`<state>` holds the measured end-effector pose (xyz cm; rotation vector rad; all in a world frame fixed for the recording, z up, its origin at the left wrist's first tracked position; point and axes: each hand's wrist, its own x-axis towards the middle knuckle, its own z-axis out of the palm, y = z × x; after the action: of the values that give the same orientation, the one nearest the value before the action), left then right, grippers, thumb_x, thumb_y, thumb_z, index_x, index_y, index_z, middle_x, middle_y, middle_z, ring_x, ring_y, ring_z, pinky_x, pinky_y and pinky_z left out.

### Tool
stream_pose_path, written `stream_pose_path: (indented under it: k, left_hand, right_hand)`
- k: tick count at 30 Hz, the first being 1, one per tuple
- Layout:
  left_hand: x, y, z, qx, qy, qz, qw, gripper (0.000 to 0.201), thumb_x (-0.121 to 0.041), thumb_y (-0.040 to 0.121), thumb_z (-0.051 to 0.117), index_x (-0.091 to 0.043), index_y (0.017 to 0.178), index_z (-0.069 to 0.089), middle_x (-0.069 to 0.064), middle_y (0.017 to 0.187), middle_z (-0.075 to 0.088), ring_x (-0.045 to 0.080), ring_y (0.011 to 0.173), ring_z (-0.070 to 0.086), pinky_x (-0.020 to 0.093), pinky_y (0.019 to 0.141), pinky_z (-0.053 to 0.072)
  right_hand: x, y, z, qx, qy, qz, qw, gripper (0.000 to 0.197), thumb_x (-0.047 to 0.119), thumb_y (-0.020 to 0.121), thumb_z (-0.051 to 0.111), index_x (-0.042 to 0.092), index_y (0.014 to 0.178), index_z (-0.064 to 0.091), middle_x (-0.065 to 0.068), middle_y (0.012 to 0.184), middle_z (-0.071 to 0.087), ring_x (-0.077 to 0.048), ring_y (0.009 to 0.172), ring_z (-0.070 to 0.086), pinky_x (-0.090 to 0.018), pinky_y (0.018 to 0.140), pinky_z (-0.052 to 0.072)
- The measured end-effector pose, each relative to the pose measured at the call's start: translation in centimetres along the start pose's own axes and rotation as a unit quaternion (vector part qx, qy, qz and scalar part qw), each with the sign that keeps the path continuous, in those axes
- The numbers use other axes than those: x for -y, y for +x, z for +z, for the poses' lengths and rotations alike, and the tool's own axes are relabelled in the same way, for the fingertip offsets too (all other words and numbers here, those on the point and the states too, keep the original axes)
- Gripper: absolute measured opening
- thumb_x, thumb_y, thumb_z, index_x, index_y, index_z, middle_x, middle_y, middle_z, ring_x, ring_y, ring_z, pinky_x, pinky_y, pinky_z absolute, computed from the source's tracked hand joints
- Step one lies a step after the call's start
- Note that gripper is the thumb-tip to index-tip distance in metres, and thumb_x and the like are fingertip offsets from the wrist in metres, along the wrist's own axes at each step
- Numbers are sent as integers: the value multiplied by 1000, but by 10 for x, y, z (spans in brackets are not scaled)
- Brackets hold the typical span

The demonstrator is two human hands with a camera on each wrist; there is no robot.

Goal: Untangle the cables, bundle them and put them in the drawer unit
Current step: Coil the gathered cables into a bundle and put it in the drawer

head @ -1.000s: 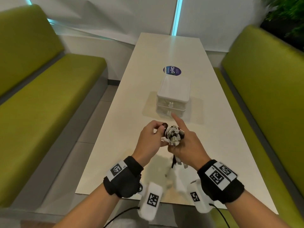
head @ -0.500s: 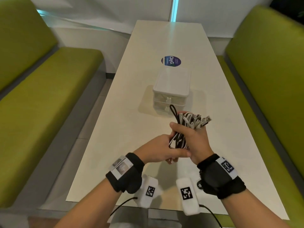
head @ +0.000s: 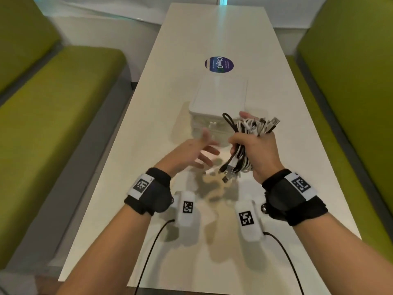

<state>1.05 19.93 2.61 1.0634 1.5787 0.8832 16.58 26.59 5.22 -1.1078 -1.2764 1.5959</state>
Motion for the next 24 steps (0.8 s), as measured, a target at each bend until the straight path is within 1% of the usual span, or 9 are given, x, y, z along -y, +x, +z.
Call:
stream_pose_path:
  k: [2, 3, 5, 7, 9, 12, 15, 19, 24]
  left_hand:
    - [3, 12, 1, -111, -37, -3, 993, 57, -58, 100, 25, -21, 109, 68, 0, 99, 71, 15, 74, 67, 40, 82, 56]
    - [5, 17, 3, -157, 1, 15, 987, 45, -53, 101, 35, -22, 109, 67, -2, 96, 71, 14, 71, 67, 39, 80, 58]
    - [9, 25, 9, -209, 124, 49, 969, 26, -42, 98, 52, -26, 113, 66, -5, 101, 71, 10, 72, 67, 27, 70, 54]
    - [10, 31, 14, -254, 224, 57, 939, 27, -42, 93, 60, -24, 112, 69, -6, 103, 72, 10, 80, 66, 22, 71, 45]
    - [6, 36, 18, -288, 289, 50, 912, 30, -46, 89, 63, -21, 102, 73, -3, 95, 74, 16, 79, 66, 27, 69, 47]
    - [-3, 42, 22, -286, 357, 28, 889, 29, -44, 87, 66, -17, 94, 74, -1, 78, 65, 20, 68, 56, 29, 61, 40]
    - [-4, 45, 19, -280, 387, 23, 878, 29, -43, 86, 69, -18, 101, 71, 3, 91, 69, 26, 84, 64, 34, 71, 50]
    - [-2, 28, 24, -264, 391, 2, 882, 27, -41, 83, 72, -19, 98, 71, 6, 94, 70, 29, 89, 65, 37, 77, 53]
    - [4, -18, 43, -250, 371, -17, 894, 23, -40, 81, 71, -22, 95, 73, 5, 89, 70, 29, 87, 66, 34, 71, 50]
  right_hand:
    - [6, 7, 2, -1, -10, -19, 1000, 59, -9, 67, 63, 27, 114, 60, -10, 73, 55, -25, 62, 54, -34, 60, 49]
    - [9, 10, 4, -1, -20, -25, 999, 61, -10, 68, 63, 27, 116, 60, -11, 76, 54, -25, 63, 54, -34, 61, 49]
    - [11, 16, 8, 14, -51, -22, 998, 66, -12, 69, 63, 24, 124, 58, -8, 80, 56, -21, 65, 56, -31, 63, 51]
    - [9, 21, 11, 39, -78, -1, 996, 72, -13, 70, 65, 19, 134, 55, -1, 85, 63, -14, 66, 59, -26, 64, 51]
    - [5, 22, 11, 56, -102, 8, 993, 78, -13, 69, 68, 17, 139, 51, 4, 104, 68, -8, 75, 63, -19, 66, 52]
    - [2, 21, 9, 62, -124, 5, 990, 81, -11, 67, 74, 17, 139, 51, 11, 105, 67, -1, 86, 67, -17, 75, 54]
    - [6, 17, 5, 64, -126, 23, 990, 76, -14, 68, 67, 17, 136, 54, 4, 100, 66, -1, 68, 62, -16, 63, 50]
    - [7, -3, -2, 80, -156, 34, 984, 76, -12, 67, 64, 23, 135, 56, 2, 111, 68, -3, 66, 63, -23, 64, 53]
    - [3, -46, -7, 87, -181, 42, 979, 79, -11, 67, 63, 25, 137, 54, 8, 92, 65, 1, 59, 59, -17, 58, 49]
